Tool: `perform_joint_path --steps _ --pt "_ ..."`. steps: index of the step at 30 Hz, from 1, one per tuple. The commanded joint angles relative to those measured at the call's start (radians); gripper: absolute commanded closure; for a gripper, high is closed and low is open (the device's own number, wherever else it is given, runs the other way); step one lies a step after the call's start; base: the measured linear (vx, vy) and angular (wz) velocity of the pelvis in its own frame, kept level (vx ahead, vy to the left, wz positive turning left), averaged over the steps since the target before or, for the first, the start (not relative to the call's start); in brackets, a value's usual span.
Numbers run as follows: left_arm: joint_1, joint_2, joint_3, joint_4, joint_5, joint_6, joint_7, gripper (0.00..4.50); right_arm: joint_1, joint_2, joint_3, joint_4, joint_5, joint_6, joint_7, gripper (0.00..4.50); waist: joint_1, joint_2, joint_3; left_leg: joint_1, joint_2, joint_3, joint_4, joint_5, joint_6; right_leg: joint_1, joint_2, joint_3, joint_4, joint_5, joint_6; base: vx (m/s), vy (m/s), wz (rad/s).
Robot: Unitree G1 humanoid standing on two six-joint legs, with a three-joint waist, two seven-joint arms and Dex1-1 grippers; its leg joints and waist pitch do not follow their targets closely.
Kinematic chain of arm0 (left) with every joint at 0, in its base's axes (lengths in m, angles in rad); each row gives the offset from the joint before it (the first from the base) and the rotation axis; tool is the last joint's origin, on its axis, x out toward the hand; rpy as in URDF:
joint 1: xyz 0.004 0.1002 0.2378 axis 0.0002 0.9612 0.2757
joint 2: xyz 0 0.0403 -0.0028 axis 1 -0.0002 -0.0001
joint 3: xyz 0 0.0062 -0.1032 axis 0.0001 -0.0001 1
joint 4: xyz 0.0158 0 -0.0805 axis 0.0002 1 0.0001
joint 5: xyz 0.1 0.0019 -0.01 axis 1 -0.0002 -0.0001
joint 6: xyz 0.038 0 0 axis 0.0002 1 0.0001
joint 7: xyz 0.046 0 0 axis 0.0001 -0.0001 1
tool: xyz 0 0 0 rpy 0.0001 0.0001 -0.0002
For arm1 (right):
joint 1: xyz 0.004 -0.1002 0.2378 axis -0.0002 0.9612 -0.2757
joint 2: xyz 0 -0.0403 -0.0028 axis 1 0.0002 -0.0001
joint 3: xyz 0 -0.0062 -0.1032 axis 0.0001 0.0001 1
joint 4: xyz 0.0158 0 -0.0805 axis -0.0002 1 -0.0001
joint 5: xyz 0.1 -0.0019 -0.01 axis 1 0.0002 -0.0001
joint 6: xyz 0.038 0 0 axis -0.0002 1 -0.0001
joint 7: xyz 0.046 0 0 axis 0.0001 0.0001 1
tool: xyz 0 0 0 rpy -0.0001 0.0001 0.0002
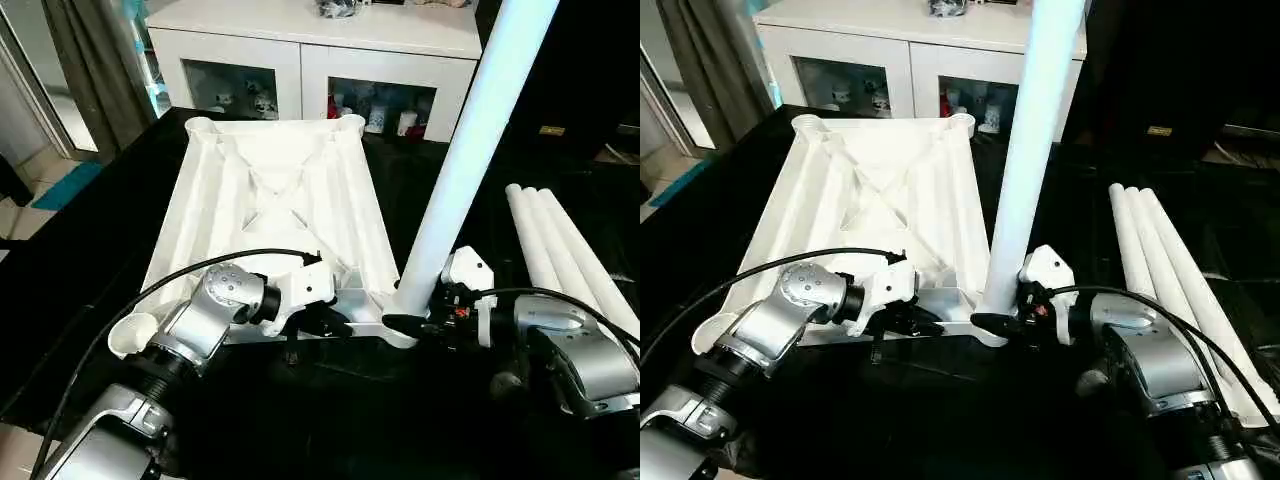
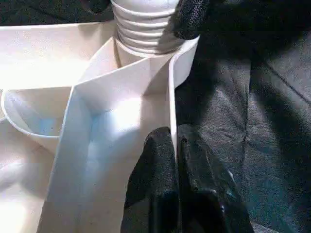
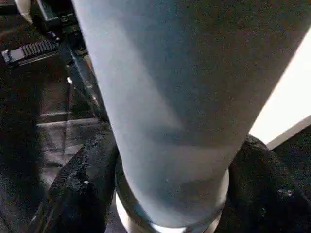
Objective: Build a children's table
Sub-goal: Rotate leg to tighten
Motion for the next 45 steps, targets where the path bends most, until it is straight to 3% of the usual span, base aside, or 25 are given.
perform_joint_path --steps 1,3,4,5,6,7,10,13,14,18,22,29,31,37,42,45 --pt "-0.029 -0.031 0.029 0.022 -0.007 0.004 0.058 4.5 0.003 0.054 -0.035 0.047 -0.021 -0.006 -0.121 1.76 -0.002 -0.014 -0.062 -0.005 0.025 0.001 -0.068 -0.128 0.086 0.057 -0.057 0.027 -0.064 -0.213 -0.23 0.0 0.0 0.0" --pt "-0.035 -0.041 0.034 0.037 -0.004 0.01 0.079 4.5 0.0 0.072 -0.045 0.066 -0.028 -0.008 -0.158 1.79 -0.005 -0.017 -0.062 -0.006 0.021 0.0 -0.069 -0.136 0.069 0.06 -0.057 0.025 -0.066 -0.251 -0.218 0.0 0.0 0.0" --pt "-0.069 -0.085 0.054 0.113 0.014 0.008 0.174 4.5 -0.015 0.141 -0.081 0.14 -0.055 -0.011 -0.312 1.8 -0.009 -0.015 -0.058 -0.005 0.019 0.002 -0.07 -0.149 0.064 0.052 -0.055 0.026 -0.073 -0.281 -0.209 0.0 0.0 0.0" --pt "-0.077 -0.094 0.058 0.129 0.018 0.009 0.197 4.5 -0.019 0.155 -0.089 0.155 -0.059 -0.009 -0.344 1.8 -0.014 -0.016 -0.058 -0.003 0.015 0.0 -0.071 -0.171 0.046 0.053 -0.054 0.023 -0.077 -0.332 -0.196 0.0 0.0 0.0" --pt "-0.095 -0.116 0.066 0.164 0.026 0.017 0.244 4.5 -0.027 0.187 -0.11 0.186 -0.061 0.002 -0.411 1.8 -0.015 -0.016 -0.059 -0.005 0.016 -0.004 -0.073 -0.171 0.039 0.059 -0.056 0.022 -0.076 -0.345 -0.188 0.0 0.0 0.0" --pt "-0.124 -0.147 0.074 0.21 0.04 0.035 0.313 4.5 -0.043 0.232 -0.136 0.23 -0.066 0.016 -0.51 1.81 -0.018 -0.012 -0.057 -0.001 0.015 -0.003 -0.074 -0.183 0.031 0.052 -0.055 0.024 -0.082 -0.363 -0.177 0.0 0.0 0.0" --pt "-0.191 -0.224 0.089 0.31 0.06 0.082 0.462 4.5 -0.093 0.328 -0.171 0.328 -0.076 0.046 -0.71 1.81 -0.025 -0.013 -0.059 0.0 0.011 -0.004 -0.073 -0.192 0.022 0.053 -0.054 0.023 -0.084 -0.378 -0.171 0.0 0.0 0.0" --pt "-0.216 -0.258 0.088 0.344 0.064 0.09 0.502 4.5 -0.118 0.365 -0.153 0.362 -0.097 0.047 -0.758 1.81 -0.024 -0.006 -0.062 -0.002 0.011 -0.005 -0.073 -0.179 0.024 0.057 -0.054 0.024 -0.081 -0.326 -0.181 0.0 0.0 0.0" --pt "-0.231 -0.282 0.079 0.356 0.069 0.082 0.508 4.5 -0.13 0.391 -0.119 0.364 -0.111 0.018 -0.734 1.25 -0.025 -0.001 -0.063 -0.004 0.012 -0.004 -0.072 -0.18 0.031 0.056 -0.054 0.025 -0.08 -0.296 -0.193 0.0 0.0 0.0" --pt "-0.241 -0.298 0.073 0.369 0.071 0.044 0.482 4.5 -0.14 0.412 -0.11 0.35 -0.107 -0.018 -0.702 1.05 -0.022 -0.003 -0.066 -0.006 0.013 -0.004 -0.071 -0.163 0.053 0.064 -0.055 0.024 -0.075 -0.23 -0.218 0.0 0.0 0.0" --pt "-0.23 -0.28 0.069 0.357 0.058 0.005 0.416 4.5 -0.139 0.381 -0.109 0.31 -0.081 -0.042 -0.613 0.71 -0.022 -0.004 -0.065 -0.007 0.013 -0.004 -0.071 -0.17 0.072 0.067 -0.056 0.023 -0.075 -0.232 -0.22 0.0 0.0 0.0" --pt "-0.132 -0.176 0.059 0.23 -0.008 -0.074 0.183 4.5 -0.059 0.167 -0.054 0.15 -0.042 -0.079 -0.254 0.71 -0.012 -0.008 -0.064 -0.011 0.022 -0.004 -0.069 -0.144 0.114 0.071 -0.06 0.025 -0.068 -0.188 -0.242 0.0 0.0 0.0" --pt "-0.101 -0.139 0.049 0.186 -0.023 -0.08 0.111 4.5 -0.039 0.109 -0.046 0.11 -0.024 -0.079 -0.161 0.71 -0.013 -0.004 -0.065 -0.011 0.025 -0.003 -0.069 -0.143 0.125 0.068 -0.06 0.025 -0.067 -0.19 -0.25 0.0 0.0 0.0" --pt "-0.038 -0.067 0.044 0.095 -0.058 -0.084 -0.026 4.5 -0.014 0.013 -0.036 0.061 0.0 -0.099 -0.016 0.71 -0.009 -0.007 -0.061 -0.006 0.027 0.0 -0.071 -0.166 0.112 0.06 -0.06 0.026 -0.072 -0.258 -0.234 0.0 0.0 0.0" --pt "-0.017 -0.041 0.048 0.054 -0.066 -0.07 -0.056 4.5 -0.015 0.002 -0.033 0.064 0.008 -0.107 0.021 0.71 -0.009 -0.006 -0.061 -0.008 0.027 -0.001 -0.071 -0.155 0.107 0.058 -0.059 0.025 -0.071 -0.265 -0.227 0.0 0.0 0.0" --pt "-0.016 -0.038 0.052 0.052 -0.06 -0.068 -0.053 4.5 -0.018 0.005 -0.028 0.068 0.01 -0.105 0.031 1.01 -0.009 -0.009 -0.061 -0.008 0.026 -0.001 -0.072 -0.156 0.101 0.057 -0.059 0.025 -0.071 -0.278 -0.219 0.0 0.0 0.0"
